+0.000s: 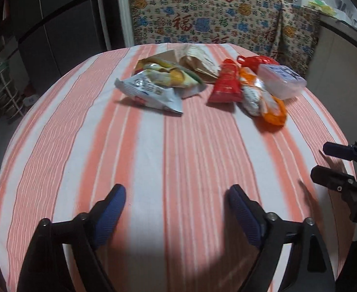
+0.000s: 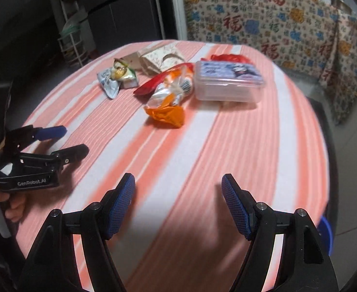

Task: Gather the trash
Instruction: 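Grasp the orange-and-white snack bag with the right tool, then hold the snack bag in the right tool while the left tool reaches for the silver wrapper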

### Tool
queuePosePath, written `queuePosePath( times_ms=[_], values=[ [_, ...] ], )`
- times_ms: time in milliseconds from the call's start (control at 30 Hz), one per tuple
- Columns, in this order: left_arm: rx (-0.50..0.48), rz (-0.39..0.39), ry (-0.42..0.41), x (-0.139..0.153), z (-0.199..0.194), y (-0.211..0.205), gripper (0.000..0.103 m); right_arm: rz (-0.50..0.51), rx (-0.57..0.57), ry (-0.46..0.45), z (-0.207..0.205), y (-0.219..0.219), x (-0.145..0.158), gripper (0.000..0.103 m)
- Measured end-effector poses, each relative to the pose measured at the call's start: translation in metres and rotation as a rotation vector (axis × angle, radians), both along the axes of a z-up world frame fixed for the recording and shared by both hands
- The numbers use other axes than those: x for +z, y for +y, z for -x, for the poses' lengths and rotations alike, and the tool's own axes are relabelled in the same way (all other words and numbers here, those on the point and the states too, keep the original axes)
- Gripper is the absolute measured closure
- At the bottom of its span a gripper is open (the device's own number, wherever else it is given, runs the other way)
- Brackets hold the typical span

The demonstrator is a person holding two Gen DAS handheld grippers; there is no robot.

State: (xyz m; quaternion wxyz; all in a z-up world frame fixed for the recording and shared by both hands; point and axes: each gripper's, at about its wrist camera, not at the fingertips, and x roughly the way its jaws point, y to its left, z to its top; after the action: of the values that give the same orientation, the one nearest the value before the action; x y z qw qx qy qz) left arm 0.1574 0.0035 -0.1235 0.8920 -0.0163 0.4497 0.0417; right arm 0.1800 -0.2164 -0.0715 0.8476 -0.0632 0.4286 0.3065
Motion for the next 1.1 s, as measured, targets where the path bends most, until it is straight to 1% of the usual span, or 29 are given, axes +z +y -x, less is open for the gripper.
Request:
queuePosePath(
  times_ms=[100,167,267,367,400,433,467,500,600,867,1000,1067,1100],
  values=[
    [0.006,-0.010,0.004,0.000,-0.001,0.001,0.008,-0.023,-0.003,0.035,-0.018,0.012,-0.003,0.028],
    [0.009,-0.011,0.007,-0.001,-0.002,-0.001,0.005,-0.029,-0.013,0.037,-0.030,0.023,-0.002,0.028],
    [0.009,-0.007,0.009,0.000,-0.005,-0.001,0.005,-0.048,-0.029,0.050,-0.047,0.041,-0.002,0.028],
    [0.008,-0.006,0.009,-0.001,-0.006,0.001,0.005,-0.026,-0.045,0.028,-0.056,0.052,0.000,0.028],
    [0.008,-0.007,0.009,-0.001,-0.006,0.001,0.005,-0.012,-0.053,0.013,-0.058,0.055,-0.001,0.030],
    [0.008,-0.006,0.009,-0.001,-0.006,0.001,0.005,-0.006,-0.056,0.006,-0.059,0.055,0.000,0.038],
    [0.008,-0.006,0.009,-0.001,-0.006,0.000,0.005,0.003,-0.056,-0.006,-0.059,0.055,0.000,0.045],
    [0.008,-0.006,0.009,-0.001,-0.006,0.000,0.005,0.012,-0.056,-0.015,-0.057,0.054,0.001,0.057],
    [0.008,-0.003,0.009,-0.001,-0.006,0.000,0.005,0.021,-0.044,-0.022,-0.047,0.050,0.002,0.061],
    [0.005,0.005,0.008,0.000,-0.004,0.005,0.005,0.085,0.025,-0.039,0.004,0.024,0.002,0.062],
    [-0.028,0.017,0.007,0.002,-0.006,0.008,0.005,0.093,0.013,-0.042,0.015,0.006,-0.001,0.062],
    [-0.043,0.039,-0.005,0.005,-0.009,0.017,0.005,0.093,0.005,-0.044,0.016,-0.001,-0.001,0.062],
    [-0.034,0.050,-0.022,0.010,-0.014,0.026,0.005,0.091,0.002,-0.042,0.016,-0.004,-0.001,0.062]
  ],
)
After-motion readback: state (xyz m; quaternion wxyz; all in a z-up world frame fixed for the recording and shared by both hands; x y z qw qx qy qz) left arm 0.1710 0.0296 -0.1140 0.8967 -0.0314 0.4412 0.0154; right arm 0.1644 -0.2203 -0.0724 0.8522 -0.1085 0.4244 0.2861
